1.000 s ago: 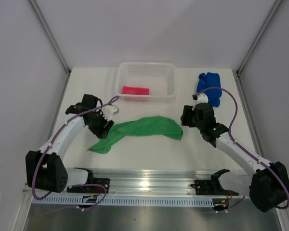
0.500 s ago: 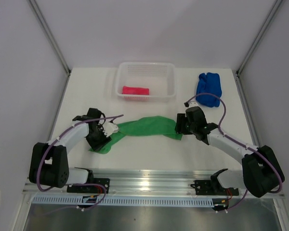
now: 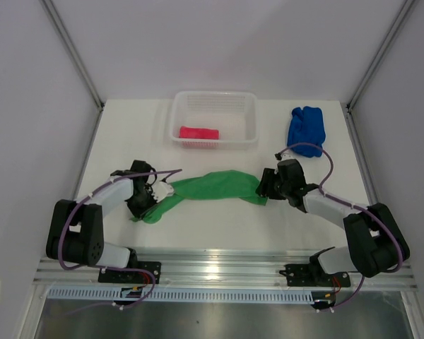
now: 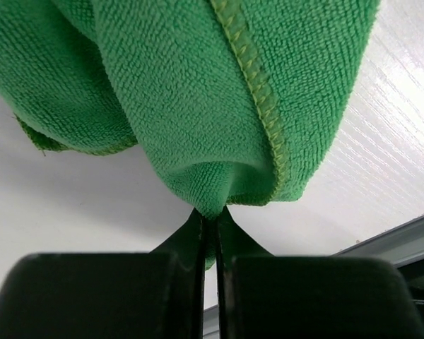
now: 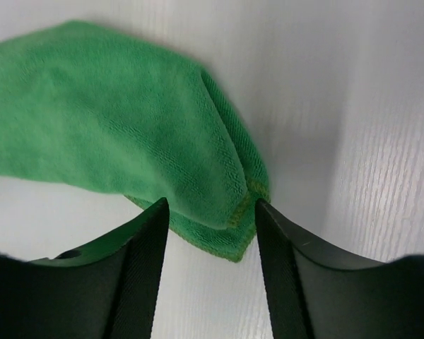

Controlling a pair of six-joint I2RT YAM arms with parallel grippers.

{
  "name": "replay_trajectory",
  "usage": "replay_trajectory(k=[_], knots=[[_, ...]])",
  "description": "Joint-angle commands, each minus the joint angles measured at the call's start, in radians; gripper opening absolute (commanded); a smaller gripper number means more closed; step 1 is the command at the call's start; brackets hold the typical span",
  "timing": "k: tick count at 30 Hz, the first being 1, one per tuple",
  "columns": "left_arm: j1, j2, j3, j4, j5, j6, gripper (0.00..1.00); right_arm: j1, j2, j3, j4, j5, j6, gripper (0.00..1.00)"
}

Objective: Roll the towels
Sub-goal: Flatten the towel

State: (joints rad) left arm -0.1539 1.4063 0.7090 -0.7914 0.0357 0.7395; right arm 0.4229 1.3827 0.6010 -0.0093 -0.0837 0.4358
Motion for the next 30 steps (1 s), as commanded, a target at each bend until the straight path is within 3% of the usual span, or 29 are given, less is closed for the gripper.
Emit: replay_trajectory(k=[1, 5, 10, 11, 13, 16, 22, 30], knots=[[0.004, -0.024, 0.0, 0.044, 0.013, -0.008, 0.01, -0.012, 0.01, 0.014, 0.094, -0.017, 0.024, 0.54], [0.005, -0.07, 0.023, 0.046, 0.013, -0.031, 0.01, -0.013, 0.05, 0.028, 0.092, -0.054, 0.035, 0.3], [0.011, -0.113, 0.075, 0.038, 0.004, -0.077, 0.01, -0.027, 0.053, 0.026, 0.095, -0.093, 0.067, 0.19], [0.013, -0.121, 0.082, 0.046, -0.008, -0.084, 0.01, -0.03, 0.038, 0.026, 0.095, -0.097, 0.066, 0.08], [0.017, -0.139, 0.09, 0.064, -0.028, -0.103, 0.01, -0.041, 0.015, 0.034, 0.079, -0.116, 0.064, 0.0], [0.031, -0.155, 0.151, 0.051, -0.08, -0.118, 0.01, -0.068, -0.069, 0.089, 0.013, -0.131, 0.044, 0.0], [0.062, -0.187, 0.416, -0.009, -0.109, -0.111, 0.01, -0.189, -0.289, 0.296, -0.172, -0.155, -0.048, 0.0], [0.062, -0.181, 0.647, -0.022, -0.066, -0.045, 0.01, -0.36, -0.338, 0.485, -0.267, -0.329, -0.118, 0.0]])
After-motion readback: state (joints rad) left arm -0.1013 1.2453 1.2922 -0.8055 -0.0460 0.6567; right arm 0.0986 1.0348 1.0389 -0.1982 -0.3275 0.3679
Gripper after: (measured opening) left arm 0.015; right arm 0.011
